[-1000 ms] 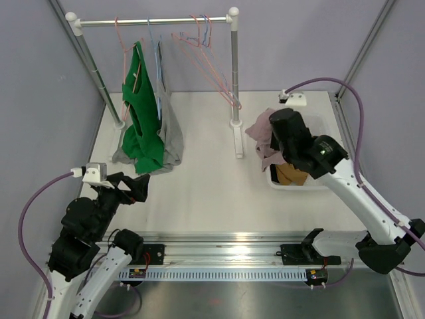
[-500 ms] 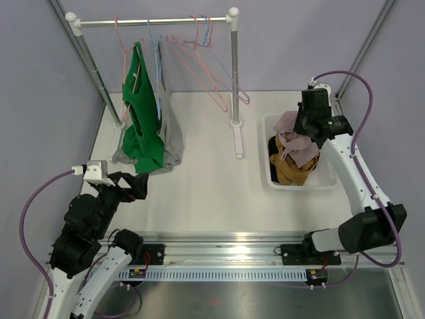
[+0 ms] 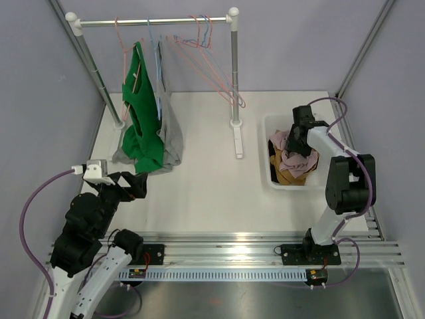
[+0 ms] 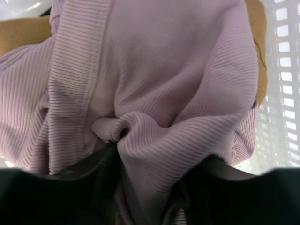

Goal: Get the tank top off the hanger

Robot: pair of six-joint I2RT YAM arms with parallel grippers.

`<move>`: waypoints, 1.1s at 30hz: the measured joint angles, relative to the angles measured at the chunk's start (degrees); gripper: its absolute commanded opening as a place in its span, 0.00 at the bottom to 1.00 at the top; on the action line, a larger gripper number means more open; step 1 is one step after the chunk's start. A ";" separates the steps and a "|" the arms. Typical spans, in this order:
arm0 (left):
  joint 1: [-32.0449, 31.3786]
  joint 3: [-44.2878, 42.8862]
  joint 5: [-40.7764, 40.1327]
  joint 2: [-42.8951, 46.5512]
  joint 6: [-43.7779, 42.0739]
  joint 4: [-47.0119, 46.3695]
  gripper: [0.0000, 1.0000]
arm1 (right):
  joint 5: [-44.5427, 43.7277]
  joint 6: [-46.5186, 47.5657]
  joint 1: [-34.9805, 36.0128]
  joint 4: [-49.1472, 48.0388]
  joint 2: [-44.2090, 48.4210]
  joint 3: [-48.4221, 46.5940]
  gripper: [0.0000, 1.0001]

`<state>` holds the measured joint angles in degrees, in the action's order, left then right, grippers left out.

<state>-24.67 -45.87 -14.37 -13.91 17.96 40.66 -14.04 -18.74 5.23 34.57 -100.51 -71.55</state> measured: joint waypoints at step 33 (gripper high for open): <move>0.07 -52.68 -2.21 -49.64 -2.47 6.12 0.99 | 28.26 -3.04 -0.33 6.51 42.27 3.30 0.92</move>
<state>-24.60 -98.54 -16.58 -63.55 15.49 46.78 14.22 -21.78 4.91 41.08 -58.24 -68.25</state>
